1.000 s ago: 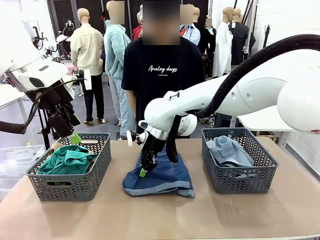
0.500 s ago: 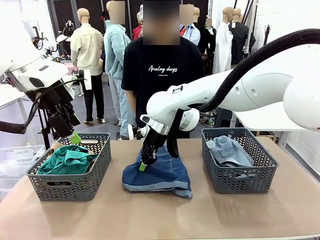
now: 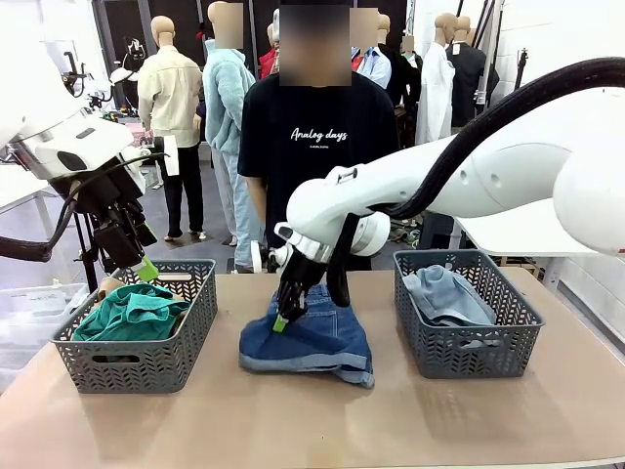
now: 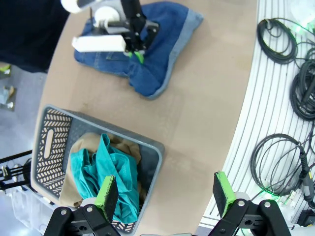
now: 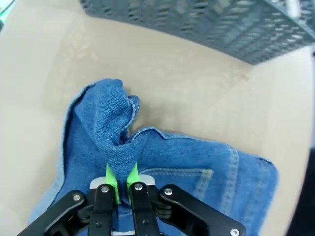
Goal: Sort the tops and bottoms.
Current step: Lift clothes from the center of the table with your right hand.
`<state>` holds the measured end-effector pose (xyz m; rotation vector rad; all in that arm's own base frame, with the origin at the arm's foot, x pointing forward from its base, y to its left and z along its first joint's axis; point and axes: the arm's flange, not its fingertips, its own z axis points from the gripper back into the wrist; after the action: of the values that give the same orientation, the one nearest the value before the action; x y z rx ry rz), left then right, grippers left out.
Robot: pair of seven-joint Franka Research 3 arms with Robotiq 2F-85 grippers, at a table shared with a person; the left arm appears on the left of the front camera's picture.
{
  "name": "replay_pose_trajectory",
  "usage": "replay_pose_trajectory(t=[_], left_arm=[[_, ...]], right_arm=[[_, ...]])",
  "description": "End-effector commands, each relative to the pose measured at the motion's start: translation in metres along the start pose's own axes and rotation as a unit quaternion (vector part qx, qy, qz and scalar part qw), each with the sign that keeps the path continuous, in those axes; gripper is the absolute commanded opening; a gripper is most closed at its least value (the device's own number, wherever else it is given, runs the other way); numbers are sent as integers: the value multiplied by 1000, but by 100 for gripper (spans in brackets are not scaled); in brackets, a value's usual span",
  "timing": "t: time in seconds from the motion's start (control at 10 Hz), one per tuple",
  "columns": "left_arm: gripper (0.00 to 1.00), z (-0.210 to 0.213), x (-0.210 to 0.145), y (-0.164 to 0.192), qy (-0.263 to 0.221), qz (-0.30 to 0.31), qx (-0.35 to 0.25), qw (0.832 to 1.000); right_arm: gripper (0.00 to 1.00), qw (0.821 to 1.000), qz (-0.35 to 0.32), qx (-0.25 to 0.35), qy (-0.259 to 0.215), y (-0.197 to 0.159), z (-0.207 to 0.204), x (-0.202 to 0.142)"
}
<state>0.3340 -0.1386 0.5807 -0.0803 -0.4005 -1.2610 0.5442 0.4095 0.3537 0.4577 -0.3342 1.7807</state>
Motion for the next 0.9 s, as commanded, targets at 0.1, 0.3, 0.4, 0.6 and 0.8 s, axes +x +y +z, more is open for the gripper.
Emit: replay_pose_trajectory(t=[0.1,0.3,0.4,0.6,0.8], left_arm=[[100,2,-3,0,2,-3,-3,1000],[100,2,-3,0,2,-3,-3,1000],[100,2,-3,0,2,-3,-3,1000],[100,2,-3,0,2,-3,-3,1000],[100,2,-3,0,2,-3,-3,1000]], right_arm=[[0,992,-41,-113,30,39,105,9],[0,985,-56,-158,47,57,157,20],[0,981,-60,-175,58,66,176,28],[0,972,-50,-218,71,80,210,47],[0,961,-30,-260,91,91,238,75]])
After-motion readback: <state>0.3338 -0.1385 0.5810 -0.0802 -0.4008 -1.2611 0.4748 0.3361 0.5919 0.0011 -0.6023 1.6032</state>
